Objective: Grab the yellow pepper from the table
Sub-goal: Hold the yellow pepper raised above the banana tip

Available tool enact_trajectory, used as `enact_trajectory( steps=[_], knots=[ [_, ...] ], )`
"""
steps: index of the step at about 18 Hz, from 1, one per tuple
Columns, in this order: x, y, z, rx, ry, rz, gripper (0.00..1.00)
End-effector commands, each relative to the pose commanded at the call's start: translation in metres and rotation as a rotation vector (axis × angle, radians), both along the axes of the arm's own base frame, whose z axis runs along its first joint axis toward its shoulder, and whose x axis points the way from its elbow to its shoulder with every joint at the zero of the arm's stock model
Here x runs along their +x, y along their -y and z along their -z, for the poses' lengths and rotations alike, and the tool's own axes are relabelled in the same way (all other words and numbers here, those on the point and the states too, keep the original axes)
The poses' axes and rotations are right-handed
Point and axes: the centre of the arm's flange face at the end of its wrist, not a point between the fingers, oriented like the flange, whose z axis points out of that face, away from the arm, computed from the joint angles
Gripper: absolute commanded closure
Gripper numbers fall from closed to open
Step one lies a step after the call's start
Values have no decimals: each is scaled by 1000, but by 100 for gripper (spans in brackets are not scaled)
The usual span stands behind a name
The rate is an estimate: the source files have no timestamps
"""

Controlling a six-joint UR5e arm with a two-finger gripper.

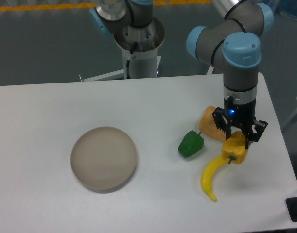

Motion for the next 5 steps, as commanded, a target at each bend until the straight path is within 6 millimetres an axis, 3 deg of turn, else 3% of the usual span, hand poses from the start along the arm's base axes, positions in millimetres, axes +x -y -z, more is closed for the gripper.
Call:
enact_trajectory(
  steps=[5],
  knots=[
    [1, 1, 3, -3, 3, 0, 66]
  ],
)
